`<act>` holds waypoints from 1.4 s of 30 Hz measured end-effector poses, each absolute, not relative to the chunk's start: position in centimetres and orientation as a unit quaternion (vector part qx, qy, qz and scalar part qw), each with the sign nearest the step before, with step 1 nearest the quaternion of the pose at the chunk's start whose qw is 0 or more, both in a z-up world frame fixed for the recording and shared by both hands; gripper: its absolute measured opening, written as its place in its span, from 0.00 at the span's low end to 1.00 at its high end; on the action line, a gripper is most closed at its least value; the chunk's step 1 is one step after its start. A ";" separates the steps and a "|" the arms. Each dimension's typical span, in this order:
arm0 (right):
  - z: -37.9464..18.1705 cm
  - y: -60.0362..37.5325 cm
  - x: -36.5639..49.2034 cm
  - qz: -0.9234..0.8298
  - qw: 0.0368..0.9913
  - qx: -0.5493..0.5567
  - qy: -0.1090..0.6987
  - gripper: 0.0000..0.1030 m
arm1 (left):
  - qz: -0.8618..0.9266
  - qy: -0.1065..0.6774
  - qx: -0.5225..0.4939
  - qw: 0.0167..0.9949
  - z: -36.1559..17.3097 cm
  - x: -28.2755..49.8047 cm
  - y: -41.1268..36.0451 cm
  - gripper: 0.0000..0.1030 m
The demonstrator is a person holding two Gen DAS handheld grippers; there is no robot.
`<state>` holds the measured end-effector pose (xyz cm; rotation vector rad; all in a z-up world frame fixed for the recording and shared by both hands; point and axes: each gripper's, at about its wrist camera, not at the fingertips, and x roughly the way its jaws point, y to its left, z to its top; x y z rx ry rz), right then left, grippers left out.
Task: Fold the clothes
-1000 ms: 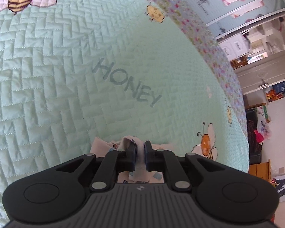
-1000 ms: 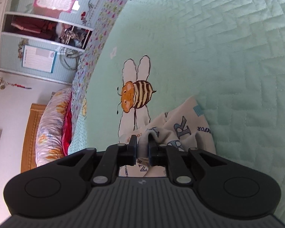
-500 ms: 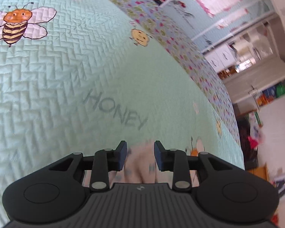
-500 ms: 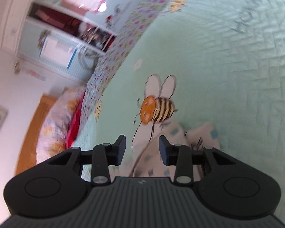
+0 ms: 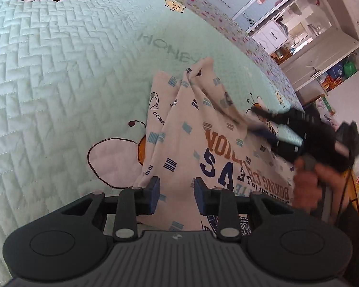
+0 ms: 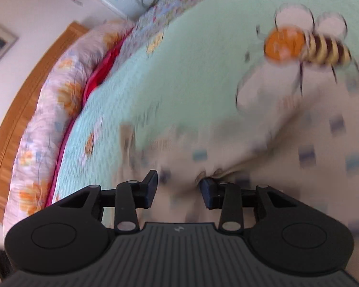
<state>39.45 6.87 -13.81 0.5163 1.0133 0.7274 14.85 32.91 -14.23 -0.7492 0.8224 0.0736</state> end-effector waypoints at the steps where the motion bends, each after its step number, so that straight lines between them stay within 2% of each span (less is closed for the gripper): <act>1: -13.3 6.5 40.8 0.321 0.791 0.258 0.453 0.39 | 0.033 0.389 -0.357 0.849 -14.2 14.8 33.0 0.32; 4: -12.3 4.6 42.8 0.293 0.795 0.310 0.431 0.39 | 0.030 0.381 -0.349 0.856 -13.6 14.3 32.9 0.32; 6: -11.3 3.4 41.7 0.301 0.801 0.299 0.423 0.39 | 0.032 0.376 -0.337 0.862 -13.0 13.8 32.9 0.32; 11: -10.1 -1.2 32.6 0.304 0.837 0.201 0.408 0.42 | 0.031 0.375 -0.317 0.871 -12.2 11.9 33.0 0.32; 15: -9.6 -6.7 24.1 0.242 0.890 0.108 0.371 0.43 | 0.042 0.383 -0.281 0.879 -11.6 11.1 32.8 0.32; 22: -10.5 -8.9 17.8 0.201 0.917 0.009 0.344 0.43 | 0.035 0.393 -0.186 0.900 -11.1 11.2 30.4 0.32; 24: -10.5 -7.7 17.8 0.210 0.918 -0.015 0.336 0.43 | 0.049 0.401 -0.182 0.896 -11.6 11.7 30.6 0.32; 28: -10.9 -6.9 20.0 0.199 0.917 0.014 0.346 0.43 | 0.060 0.413 -0.210 0.884 -12.2 12.2 31.7 0.32; 30: -11.6 -6.5 20.9 0.194 0.913 0.009 0.360 0.39 | 0.054 0.416 -0.210 0.883 -12.4 12.5 31.6 0.32; 32: -12.2 -6.0 21.0 0.188 0.911 -0.003 0.367 0.31 | 0.051 0.418 -0.199 0.885 -12.4 12.9 31.3 0.32; 40: -13.3 -5.4 21.3 0.177 0.909 -0.008 0.378 0.30 | 0.057 0.433 -0.183 0.881 -13.4 14.0 31.0 0.32; 42: -13.4 -5.5 21.3 0.175 0.909 -0.009 0.379 0.27 | 0.054 0.431 -0.176 0.883 -13.5 14.0 30.9 0.29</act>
